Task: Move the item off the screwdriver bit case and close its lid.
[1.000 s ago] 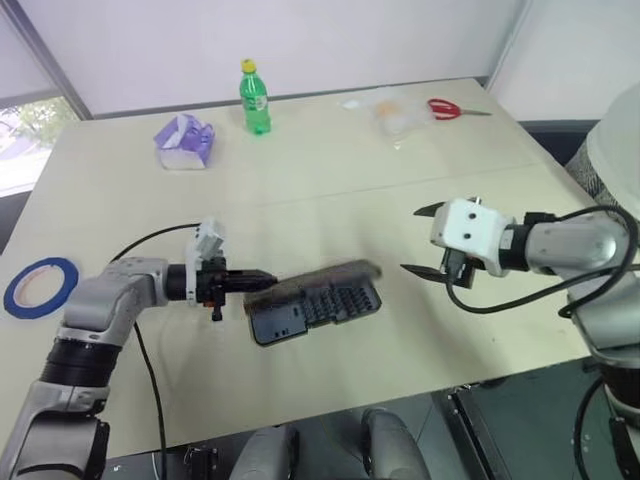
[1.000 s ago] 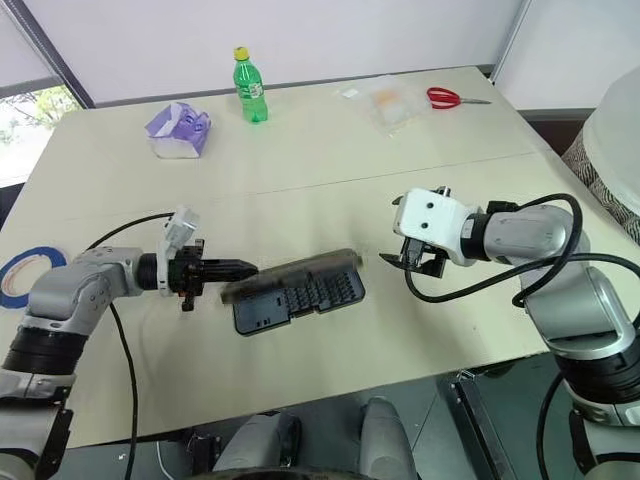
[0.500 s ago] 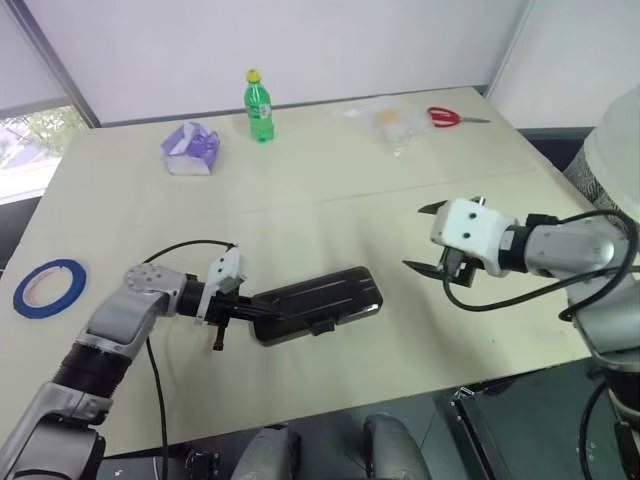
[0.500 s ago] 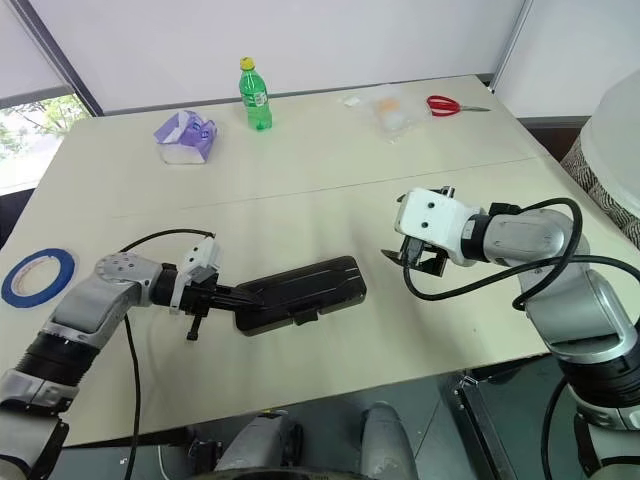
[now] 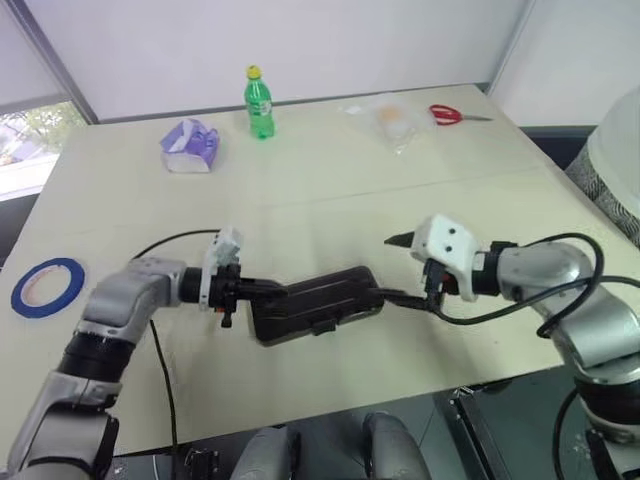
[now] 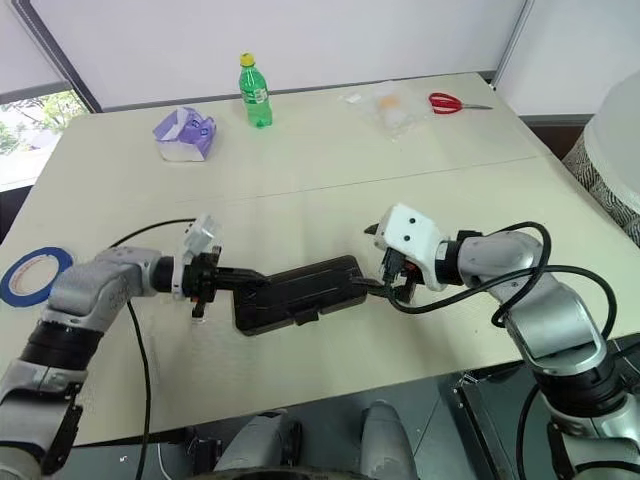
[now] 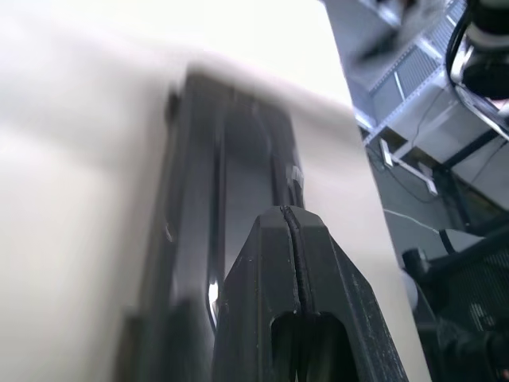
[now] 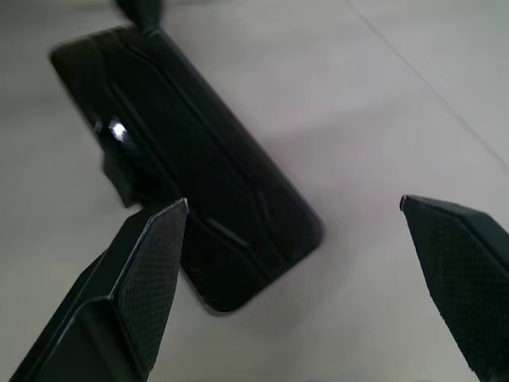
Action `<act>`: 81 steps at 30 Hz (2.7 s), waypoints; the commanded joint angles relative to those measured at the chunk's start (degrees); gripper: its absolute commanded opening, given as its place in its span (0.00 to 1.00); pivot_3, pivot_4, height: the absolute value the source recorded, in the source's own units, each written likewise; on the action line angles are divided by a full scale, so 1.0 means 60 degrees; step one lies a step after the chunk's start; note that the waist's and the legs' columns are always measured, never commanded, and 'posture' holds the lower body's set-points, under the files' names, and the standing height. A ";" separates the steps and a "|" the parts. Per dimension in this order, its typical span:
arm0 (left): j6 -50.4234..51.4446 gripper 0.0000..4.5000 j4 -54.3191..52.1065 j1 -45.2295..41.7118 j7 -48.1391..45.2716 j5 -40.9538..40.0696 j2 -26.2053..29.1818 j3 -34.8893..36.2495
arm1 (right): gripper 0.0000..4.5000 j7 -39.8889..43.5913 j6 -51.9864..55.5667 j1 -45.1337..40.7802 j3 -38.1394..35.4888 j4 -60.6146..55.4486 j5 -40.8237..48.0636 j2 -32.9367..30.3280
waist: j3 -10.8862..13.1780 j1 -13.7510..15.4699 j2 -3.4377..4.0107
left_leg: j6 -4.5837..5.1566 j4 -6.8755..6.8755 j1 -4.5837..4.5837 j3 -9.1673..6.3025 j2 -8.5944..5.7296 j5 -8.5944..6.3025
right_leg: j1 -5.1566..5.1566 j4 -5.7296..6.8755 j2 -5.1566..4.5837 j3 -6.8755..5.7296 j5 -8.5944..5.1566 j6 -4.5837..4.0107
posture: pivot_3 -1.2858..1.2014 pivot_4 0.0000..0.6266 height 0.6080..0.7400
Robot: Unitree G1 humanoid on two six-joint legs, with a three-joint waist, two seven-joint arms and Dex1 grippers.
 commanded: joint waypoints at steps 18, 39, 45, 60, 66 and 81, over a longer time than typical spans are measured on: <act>-0.3232 0.00 0.4814 -0.2581 0.0411 0.3081 -0.2193 -0.1237 | 0.01 -0.0714 0.0308 0.0689 0.2236 -0.0467 0.1259 0.0769 | 0.0027 0.0005 -0.0043 | -0.0001 0.0002 -0.0005 0.0007 -0.0006 0.0000 | -0.0005 -0.0001 0.0002 -0.0003 0.0001 0.0001 | 0.52 0.24 1.00; -0.4390 0.00 0.5467 -0.2324 0.0454 0.4051 -0.3111 -0.1342 | 0.01 -0.1511 -0.0876 0.0428 0.3352 0.1171 -0.0302 0.1621 | 0.0030 -0.0009 -0.0049 | -0.0001 0.0005 -0.0010 0.0005 -0.0007 0.0001 | -0.0010 0.0000 0.0003 -0.0004 0.0001 0.0002 | 0.52 0.24 1.00; -0.4520 0.00 0.5455 -0.2113 0.0338 0.4177 -0.3219 -0.1525 | 0.01 -0.1943 -0.0980 0.0455 0.3487 0.1223 -0.0762 0.1853 | 0.0030 -0.0008 -0.0049 | -0.0001 0.0004 -0.0004 0.0006 -0.0007 0.0001 | -0.0007 0.0001 0.0003 -0.0004 0.0001 0.0002 | 0.52 0.24 1.00; -0.4547 0.00 0.5446 -0.1903 0.0216 0.4375 -0.3327 -0.1542 | 0.01 -0.2266 -0.1668 0.0536 0.3777 0.1614 -0.1818 0.1903 | 0.0025 -0.0015 -0.0048 | -0.0002 0.0005 0.0021 0.0007 -0.0004 0.0001 | 0.0009 0.0011 0.0008 -0.0003 0.0001 0.0002 | 0.52 0.24 1.00; -0.4343 0.00 0.5113 -0.1685 0.0173 0.4357 -0.3243 -0.1468 | 0.01 -0.2258 -0.2117 0.0454 0.3922 0.1916 -0.2231 0.1871 | 0.0023 -0.0029 -0.0049 | -0.0002 0.0004 0.0020 0.0007 -0.0004 0.0001 | 0.0009 0.0010 0.0009 -0.0002 0.0001 0.0002 | 0.52 0.24 1.00; -0.2683 0.00 0.2766 -0.1183 0.0239 0.3256 -0.2153 -0.0314 | 0.01 -0.0928 0.0348 0.1042 0.1322 -0.1033 0.0412 0.0233 | 0.0030 -0.0027 -0.0054 | 0.0003 -0.0007 -0.0003 -0.0006 0.0001 -0.0002 | -0.0015 0.0001 0.0014 -0.0001 0.0001 0.0002 | 0.52 0.24 1.00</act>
